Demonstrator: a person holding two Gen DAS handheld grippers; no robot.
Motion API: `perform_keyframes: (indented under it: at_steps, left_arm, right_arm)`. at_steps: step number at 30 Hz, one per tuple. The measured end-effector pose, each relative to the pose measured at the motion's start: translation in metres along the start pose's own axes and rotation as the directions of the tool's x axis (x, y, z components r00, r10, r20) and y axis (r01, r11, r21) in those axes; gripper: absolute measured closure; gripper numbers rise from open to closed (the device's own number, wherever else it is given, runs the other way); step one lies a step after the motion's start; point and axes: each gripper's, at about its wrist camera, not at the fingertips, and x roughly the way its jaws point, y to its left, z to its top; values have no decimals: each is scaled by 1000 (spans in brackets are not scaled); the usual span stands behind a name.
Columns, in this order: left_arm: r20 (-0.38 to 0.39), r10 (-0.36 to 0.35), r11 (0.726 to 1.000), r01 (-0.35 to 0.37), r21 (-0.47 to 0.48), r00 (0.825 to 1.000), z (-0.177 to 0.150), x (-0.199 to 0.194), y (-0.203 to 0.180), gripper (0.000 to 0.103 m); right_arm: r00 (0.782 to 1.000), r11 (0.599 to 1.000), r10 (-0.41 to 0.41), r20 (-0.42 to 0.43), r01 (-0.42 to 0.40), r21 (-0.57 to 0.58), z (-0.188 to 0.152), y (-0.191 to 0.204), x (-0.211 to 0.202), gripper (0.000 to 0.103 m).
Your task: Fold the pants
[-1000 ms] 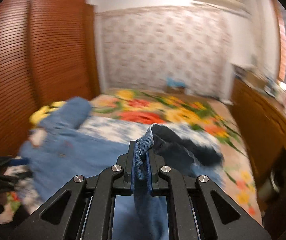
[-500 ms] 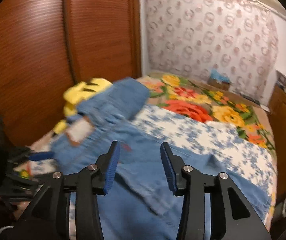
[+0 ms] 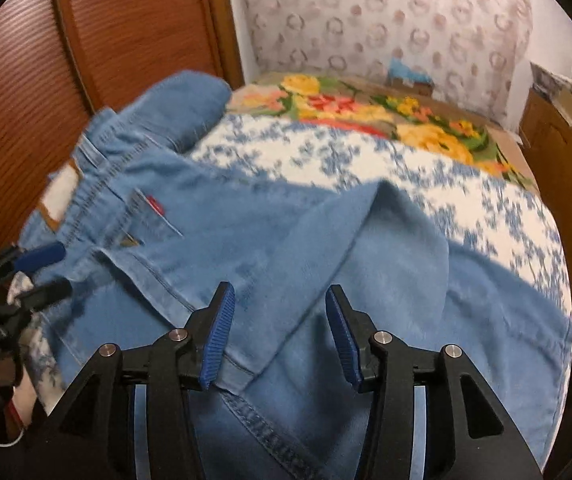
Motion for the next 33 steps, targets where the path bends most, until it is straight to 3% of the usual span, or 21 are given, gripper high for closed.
perform_keyframes:
  at_steps: [2, 6, 8, 9, 11, 15, 21, 28, 33]
  left_arm:
    - [-6, -11, 999, 11, 36, 1000, -2, 4, -7, 63]
    - [-52, 38, 997, -34, 73, 998, -3, 19, -13, 64]
    - [-56, 42, 997, -38, 73, 998, -4, 22, -13, 70]
    - [-51, 50, 996, -46, 75, 997, -4, 22, -14, 76]
    - [-37, 53, 996, -50, 75, 998, -4, 19, -15, 87]
    - [32, 41, 995, -44, 85, 999, -8, -1, -21, 98]
    - [116, -12, 996, 2, 87, 993, -3, -47, -28, 99]
    - [175, 19, 998, -30, 61, 984, 2, -93, -3, 99]
    - [170, 63, 998, -65, 7, 983, -4, -102, 26, 99]
  right_arm:
    - [1000, 1000, 7, -19, -6, 26, -3, -6, 6, 55]
    - [999, 997, 47, -19, -45, 59, -8, -14, 12, 59]
    - [998, 996, 69, -8, -68, 49, -8, -13, 11, 79]
    - [996, 995, 90, 1, -90, 34, -8, -11, 10, 97]
    - [994, 995, 104, 36, -104, 4, -6, -6, 2, 101]
    - [987, 995, 94, 131, -90, -36, 4, 4, -23, 102]
    - [965, 995, 89, 245, -75, -68, 40, 20, -61, 102]
    - [961, 989, 115, 253, -87, -120, 94, 56, -55, 102]
    - [965, 981, 142, 220, -108, -162, 120, 95, -32, 102]
